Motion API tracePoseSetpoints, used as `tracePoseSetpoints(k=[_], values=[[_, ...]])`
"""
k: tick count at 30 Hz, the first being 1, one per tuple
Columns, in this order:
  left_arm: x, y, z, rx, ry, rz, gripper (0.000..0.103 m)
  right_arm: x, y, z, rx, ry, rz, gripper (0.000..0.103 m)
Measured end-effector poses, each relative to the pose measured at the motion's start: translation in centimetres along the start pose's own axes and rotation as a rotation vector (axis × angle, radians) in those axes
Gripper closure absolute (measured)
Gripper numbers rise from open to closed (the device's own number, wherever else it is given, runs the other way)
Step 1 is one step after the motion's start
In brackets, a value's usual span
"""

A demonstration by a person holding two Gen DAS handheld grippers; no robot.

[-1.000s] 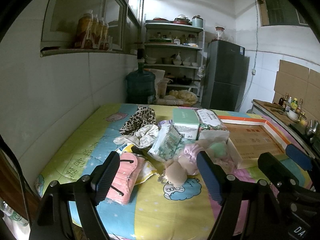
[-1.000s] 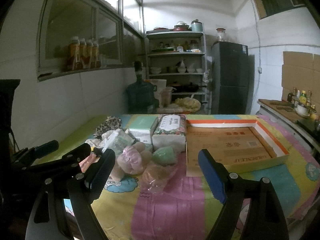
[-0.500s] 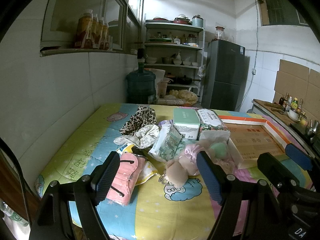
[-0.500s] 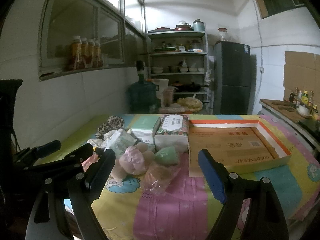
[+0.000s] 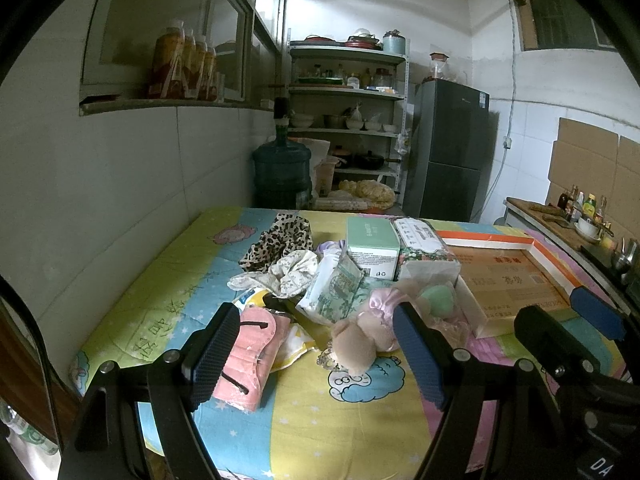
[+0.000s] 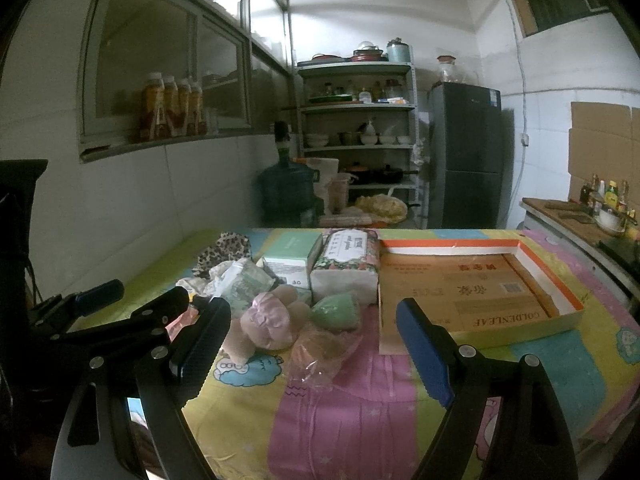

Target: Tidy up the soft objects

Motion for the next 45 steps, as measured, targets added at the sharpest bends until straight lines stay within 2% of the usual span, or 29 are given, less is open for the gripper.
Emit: tracePoseSetpoints(k=[35, 45], values=[[0.0, 0.0, 0.1, 0.001, 0.002, -0.001, 0.024, 0.1, -0.2, -0.8, 0.003, 0.006, -0.003, 0.017], [1.0, -0.7, -0.3, 0.000, 0.005, -0.007, 0.024, 0.2, -0.7, -2.4, 0.002, 0.017, -0.011, 0.017]])
Point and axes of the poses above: each gripper's, at about its wrist camera, not at the fingertips, and x roughly the way its jaws point, z to its right, y to its top, the point moved 5 cm from there along x, roughly the way its jaws point, and after that the axes turned 2 degrees about -z, right-handed, at the moved point
